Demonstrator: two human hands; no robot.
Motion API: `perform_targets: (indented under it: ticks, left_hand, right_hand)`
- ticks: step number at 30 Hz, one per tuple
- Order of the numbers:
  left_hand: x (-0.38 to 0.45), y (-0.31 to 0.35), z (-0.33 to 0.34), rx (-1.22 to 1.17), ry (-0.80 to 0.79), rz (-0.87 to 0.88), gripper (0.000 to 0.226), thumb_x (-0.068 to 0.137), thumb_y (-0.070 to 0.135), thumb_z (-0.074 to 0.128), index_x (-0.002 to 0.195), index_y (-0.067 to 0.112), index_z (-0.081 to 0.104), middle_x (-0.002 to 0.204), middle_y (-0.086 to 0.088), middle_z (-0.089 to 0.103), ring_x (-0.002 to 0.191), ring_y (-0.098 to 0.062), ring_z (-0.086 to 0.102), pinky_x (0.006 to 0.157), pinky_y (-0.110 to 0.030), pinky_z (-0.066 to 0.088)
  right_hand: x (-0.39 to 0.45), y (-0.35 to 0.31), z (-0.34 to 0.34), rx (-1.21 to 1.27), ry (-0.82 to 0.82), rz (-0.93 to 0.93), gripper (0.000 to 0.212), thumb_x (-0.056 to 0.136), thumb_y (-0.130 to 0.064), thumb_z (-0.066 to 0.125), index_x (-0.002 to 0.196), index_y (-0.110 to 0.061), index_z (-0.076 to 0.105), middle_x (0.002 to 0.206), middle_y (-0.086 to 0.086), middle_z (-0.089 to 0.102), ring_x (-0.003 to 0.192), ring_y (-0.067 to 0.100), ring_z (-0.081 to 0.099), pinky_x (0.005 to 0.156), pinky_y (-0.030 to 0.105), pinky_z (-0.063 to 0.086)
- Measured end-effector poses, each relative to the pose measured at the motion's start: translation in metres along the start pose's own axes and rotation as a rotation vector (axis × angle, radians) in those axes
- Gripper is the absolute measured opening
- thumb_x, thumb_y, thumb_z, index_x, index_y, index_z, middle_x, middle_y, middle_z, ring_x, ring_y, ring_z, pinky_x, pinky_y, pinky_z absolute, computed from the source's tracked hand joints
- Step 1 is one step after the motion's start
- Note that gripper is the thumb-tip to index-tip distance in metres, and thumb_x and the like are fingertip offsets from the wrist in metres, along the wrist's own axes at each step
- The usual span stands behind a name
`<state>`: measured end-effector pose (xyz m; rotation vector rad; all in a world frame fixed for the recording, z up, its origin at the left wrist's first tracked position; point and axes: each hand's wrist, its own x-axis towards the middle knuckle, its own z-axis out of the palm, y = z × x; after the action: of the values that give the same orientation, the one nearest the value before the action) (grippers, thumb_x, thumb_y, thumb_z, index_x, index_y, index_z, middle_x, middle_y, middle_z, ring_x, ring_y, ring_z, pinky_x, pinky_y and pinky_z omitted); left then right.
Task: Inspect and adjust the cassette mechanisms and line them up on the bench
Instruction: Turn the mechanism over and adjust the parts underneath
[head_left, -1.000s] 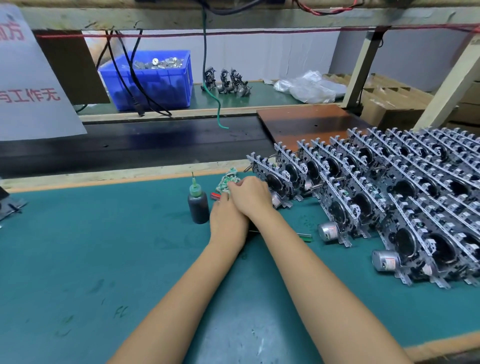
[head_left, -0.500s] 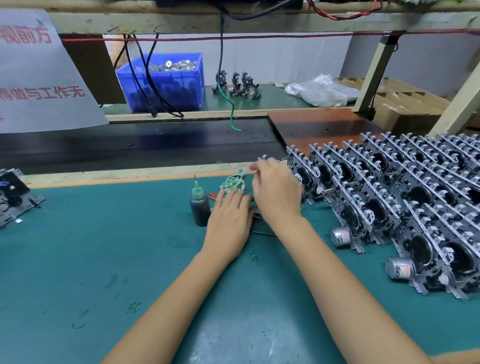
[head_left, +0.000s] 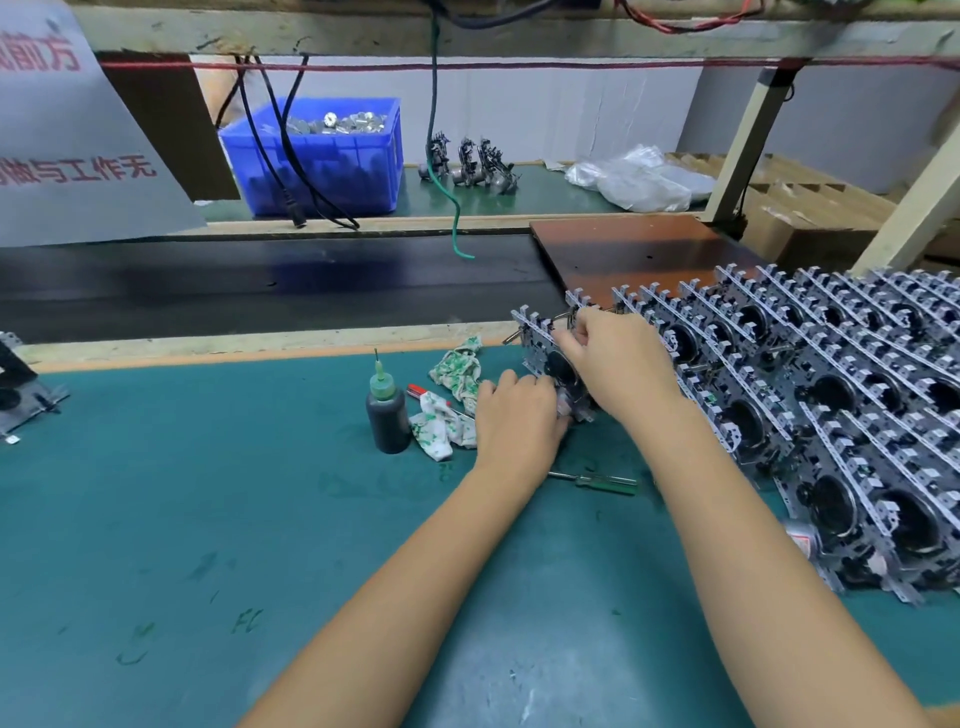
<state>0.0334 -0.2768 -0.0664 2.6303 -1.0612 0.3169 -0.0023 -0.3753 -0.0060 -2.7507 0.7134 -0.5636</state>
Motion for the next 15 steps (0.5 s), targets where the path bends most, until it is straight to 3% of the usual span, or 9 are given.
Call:
perform_targets:
  ticks: [5, 10, 12, 15]
  left_hand:
    - [0.007, -0.005, 0.002, 0.025, 0.021, 0.039, 0.019, 0.100, 0.026, 0.042, 0.101, 0.016, 0.057, 0.104, -0.003, 0.063, 0.102, -0.026, 0.049, 0.072, -0.032, 0.021]
    - [0.014, -0.003, 0.012, 0.052, -0.007, 0.018, 0.020, 0.098, 0.015, 0.046, 0.117, 0.015, 0.054, 0.110, -0.004, 0.062, 0.102, -0.026, 0.050, 0.071, -0.030, 0.023]
    - [0.014, -0.002, 0.013, 0.053, -0.012, 0.013, 0.021, 0.097, 0.013, 0.046, 0.117, 0.014, 0.053, 0.111, -0.004, 0.061, 0.102, -0.026, 0.050, 0.070, -0.030, 0.021]
    - [0.013, -0.004, 0.008, 0.055, -0.038, 0.044, 0.024, 0.099, 0.021, 0.046, 0.122, 0.013, 0.049, 0.117, -0.005, 0.058, 0.108, -0.025, 0.046, 0.074, -0.030, 0.026]
  right_hand:
    - [0.003, 0.000, 0.007, 0.015, 0.039, -0.018, 0.020, 0.097, -0.029, 0.046, 0.082, -0.016, 0.044, 0.073, 0.010, 0.051, 0.069, 0.029, 0.043, 0.059, 0.032, 0.030]
    - [0.008, 0.004, 0.013, 0.013, 0.047, 0.014, 0.021, 0.098, -0.026, 0.043, 0.085, -0.010, 0.046, 0.076, 0.013, 0.054, 0.072, 0.030, 0.046, 0.060, 0.032, 0.029]
    - [0.009, 0.004, 0.013, -0.028, 0.048, 0.010, 0.026, 0.099, -0.029, 0.042, 0.096, -0.005, 0.052, 0.088, 0.019, 0.062, 0.077, 0.033, 0.052, 0.060, 0.032, 0.031]
    - [0.001, -0.002, 0.006, -0.082, 0.111, 0.011, 0.036, 0.098, -0.038, 0.042, 0.112, -0.004, 0.045, 0.096, 0.019, 0.065, 0.087, 0.036, 0.061, 0.060, 0.033, 0.032]
